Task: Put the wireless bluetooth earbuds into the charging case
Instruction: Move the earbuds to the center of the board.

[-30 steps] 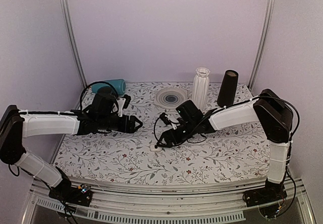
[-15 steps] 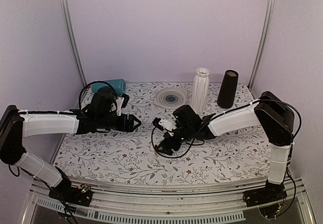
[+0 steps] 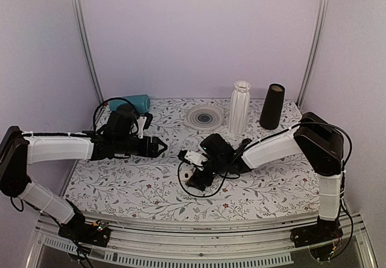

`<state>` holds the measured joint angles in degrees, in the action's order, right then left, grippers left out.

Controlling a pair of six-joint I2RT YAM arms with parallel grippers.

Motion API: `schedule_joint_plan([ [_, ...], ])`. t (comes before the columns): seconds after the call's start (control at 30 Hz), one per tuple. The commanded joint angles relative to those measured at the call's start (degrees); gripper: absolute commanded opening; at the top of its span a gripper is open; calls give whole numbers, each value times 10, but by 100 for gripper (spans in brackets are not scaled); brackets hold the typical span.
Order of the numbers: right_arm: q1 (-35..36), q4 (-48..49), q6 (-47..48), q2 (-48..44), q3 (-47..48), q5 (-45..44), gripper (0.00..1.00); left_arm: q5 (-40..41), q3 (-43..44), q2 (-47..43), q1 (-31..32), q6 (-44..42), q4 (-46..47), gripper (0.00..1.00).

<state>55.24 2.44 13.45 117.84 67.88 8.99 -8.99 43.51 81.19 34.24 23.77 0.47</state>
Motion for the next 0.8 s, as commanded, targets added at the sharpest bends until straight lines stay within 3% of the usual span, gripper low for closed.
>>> schedule_joint_plan([
  [0.0,7,16,16,12,9,-23,85,-26,-10,-14,-18,14,12,78],
  [0.43,32,22,16,32,35,-15,74,-68,-23,-18,-52,48,23,77],
  [0.77,36,37,-2,26,23,-13,49,81,-69,-77,-95,131,-59,77],
])
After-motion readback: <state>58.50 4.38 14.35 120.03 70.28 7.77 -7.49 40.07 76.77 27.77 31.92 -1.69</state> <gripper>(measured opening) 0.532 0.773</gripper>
